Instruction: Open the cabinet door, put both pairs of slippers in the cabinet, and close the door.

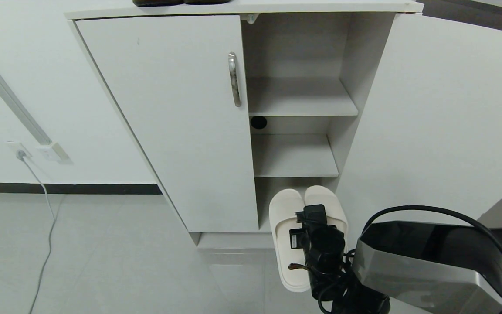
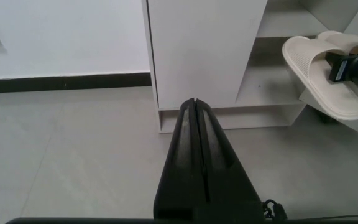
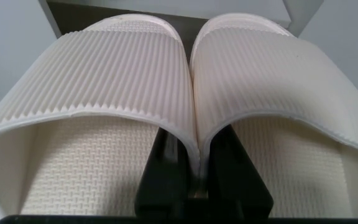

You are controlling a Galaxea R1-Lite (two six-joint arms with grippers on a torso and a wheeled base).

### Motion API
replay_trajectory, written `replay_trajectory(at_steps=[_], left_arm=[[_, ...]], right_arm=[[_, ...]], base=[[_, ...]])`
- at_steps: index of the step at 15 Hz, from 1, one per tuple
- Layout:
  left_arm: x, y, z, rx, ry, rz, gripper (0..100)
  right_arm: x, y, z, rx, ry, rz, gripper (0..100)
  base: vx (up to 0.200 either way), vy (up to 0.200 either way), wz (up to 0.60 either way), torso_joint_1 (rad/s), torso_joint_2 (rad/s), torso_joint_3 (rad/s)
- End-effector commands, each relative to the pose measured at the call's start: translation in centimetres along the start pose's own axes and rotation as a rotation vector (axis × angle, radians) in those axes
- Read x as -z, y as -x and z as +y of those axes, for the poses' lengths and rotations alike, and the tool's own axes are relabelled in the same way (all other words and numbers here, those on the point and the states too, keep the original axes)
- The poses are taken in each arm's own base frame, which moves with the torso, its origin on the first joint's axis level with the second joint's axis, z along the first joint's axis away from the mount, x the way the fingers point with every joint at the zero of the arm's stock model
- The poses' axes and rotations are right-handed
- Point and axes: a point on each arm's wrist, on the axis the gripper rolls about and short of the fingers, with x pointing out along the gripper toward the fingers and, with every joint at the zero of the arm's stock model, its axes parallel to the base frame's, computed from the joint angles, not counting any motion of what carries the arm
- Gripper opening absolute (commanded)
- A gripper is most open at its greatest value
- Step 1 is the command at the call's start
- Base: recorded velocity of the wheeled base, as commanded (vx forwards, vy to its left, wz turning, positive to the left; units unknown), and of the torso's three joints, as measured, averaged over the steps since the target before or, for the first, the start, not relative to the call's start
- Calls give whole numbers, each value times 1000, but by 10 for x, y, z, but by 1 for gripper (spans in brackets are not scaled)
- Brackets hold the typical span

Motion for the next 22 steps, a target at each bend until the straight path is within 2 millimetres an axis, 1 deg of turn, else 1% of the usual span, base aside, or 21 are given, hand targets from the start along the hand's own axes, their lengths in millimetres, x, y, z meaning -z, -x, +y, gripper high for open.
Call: replay_trajectory(at_steps=[1,4,13,17,22], left_arm=[[0,0,0,0,0,1,0],[0,0,0,0,0,1,0],[0,0,0,-1,0,1,0],[0,0,0,-3,8,1,0],[0,0,0,-3,8,0,0]], right_arm=[[-7,0,0,1,-12,-12,0],[-11,0,-1,1,-19,-20,0],[-11,1,-1,1,-15,-18,0],[-7,-1,-3,4,-11,-12,0],[-12,-15,-3,-38,-10,-13,0]], base=[[200,0,0,2,2,2],[200,0,0,3,-1,4],[200,0,0,3,2,3],[0,0,0,0,0,0],[0,0,0,0,0,0]])
